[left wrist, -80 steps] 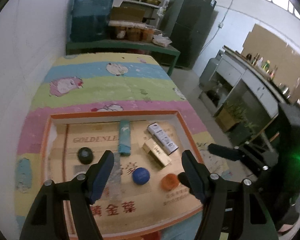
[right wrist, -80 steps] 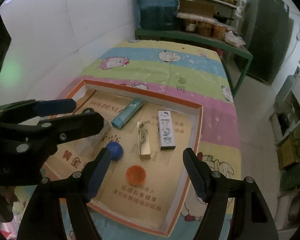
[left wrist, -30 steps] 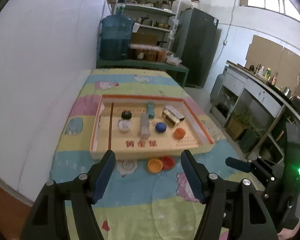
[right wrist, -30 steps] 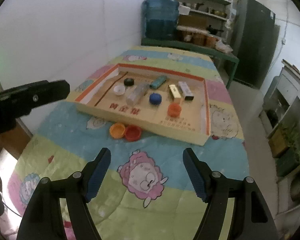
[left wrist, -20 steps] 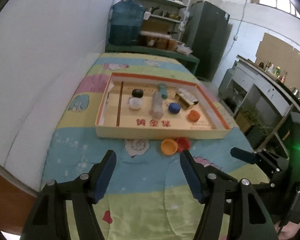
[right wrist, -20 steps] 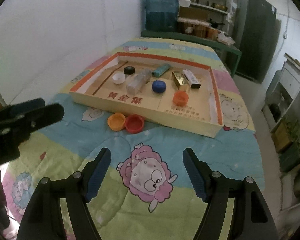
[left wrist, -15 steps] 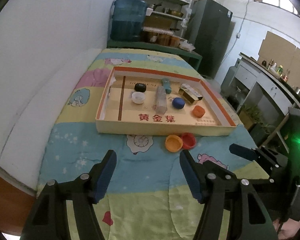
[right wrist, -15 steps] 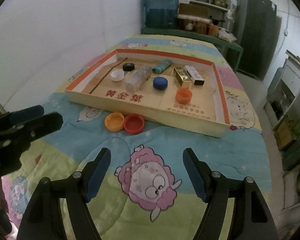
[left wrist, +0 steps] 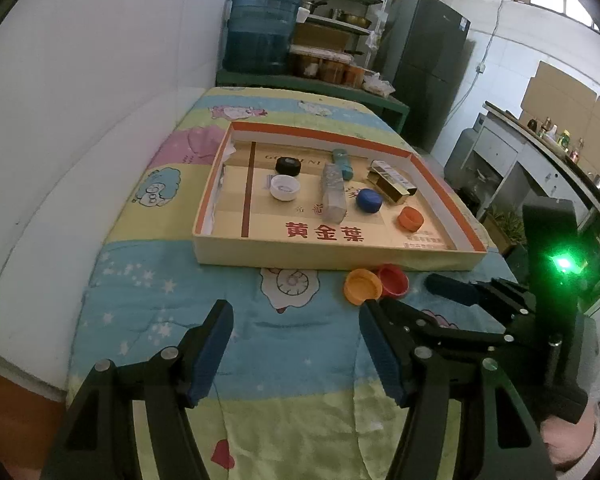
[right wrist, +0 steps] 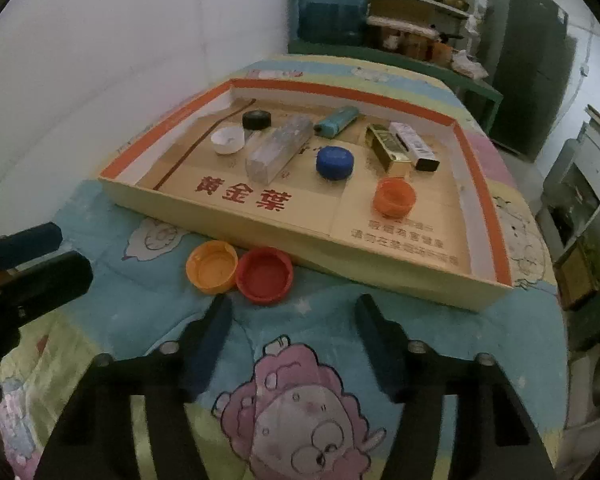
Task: Organize rigid objects
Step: 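Grasp the red cap with the right gripper while the left grasps the orange cap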
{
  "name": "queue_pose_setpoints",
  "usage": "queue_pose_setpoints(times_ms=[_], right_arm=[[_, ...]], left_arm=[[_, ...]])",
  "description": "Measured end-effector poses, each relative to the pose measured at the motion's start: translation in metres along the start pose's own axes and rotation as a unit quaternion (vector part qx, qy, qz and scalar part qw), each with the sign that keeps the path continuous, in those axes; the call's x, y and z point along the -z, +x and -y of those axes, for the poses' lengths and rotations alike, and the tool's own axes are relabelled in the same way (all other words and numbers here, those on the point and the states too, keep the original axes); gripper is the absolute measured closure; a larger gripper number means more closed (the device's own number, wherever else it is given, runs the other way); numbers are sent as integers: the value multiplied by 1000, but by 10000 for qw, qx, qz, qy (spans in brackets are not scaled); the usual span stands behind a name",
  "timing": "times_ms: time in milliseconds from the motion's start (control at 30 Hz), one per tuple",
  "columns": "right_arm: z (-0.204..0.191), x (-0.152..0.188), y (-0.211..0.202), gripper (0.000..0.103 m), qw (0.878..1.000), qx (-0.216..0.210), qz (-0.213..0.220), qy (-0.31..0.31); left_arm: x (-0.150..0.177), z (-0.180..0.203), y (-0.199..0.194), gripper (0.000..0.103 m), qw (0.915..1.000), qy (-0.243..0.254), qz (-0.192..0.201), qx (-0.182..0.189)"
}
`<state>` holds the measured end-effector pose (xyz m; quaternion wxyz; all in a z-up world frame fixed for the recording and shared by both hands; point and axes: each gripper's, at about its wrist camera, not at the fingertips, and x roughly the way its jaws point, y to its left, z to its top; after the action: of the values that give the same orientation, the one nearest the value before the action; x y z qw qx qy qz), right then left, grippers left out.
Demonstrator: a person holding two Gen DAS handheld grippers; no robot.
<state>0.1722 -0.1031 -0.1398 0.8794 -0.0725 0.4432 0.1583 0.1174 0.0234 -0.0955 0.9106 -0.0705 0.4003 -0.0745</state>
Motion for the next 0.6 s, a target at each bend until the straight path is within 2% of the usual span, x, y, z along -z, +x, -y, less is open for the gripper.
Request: queue_pose_setpoints(times_ms=[200,233,300,600], right_arm=[[-3,-8,8,50,10000,-25,51,-32],[-4,-8,8,55,10000,-23,70,-49],[-5,-9,8,72,9999,-24,98,-80],[13,0,-9,73,9995,-130,168,233]], left_arm=[[0,-3,6,37,10000,-22,-59,17],[0,-3,7,37,10000,-30,-73,22],[0,-3,10,37,9999,-33,-103,37],[-1,20,26,37,9991,174,-287,268]])
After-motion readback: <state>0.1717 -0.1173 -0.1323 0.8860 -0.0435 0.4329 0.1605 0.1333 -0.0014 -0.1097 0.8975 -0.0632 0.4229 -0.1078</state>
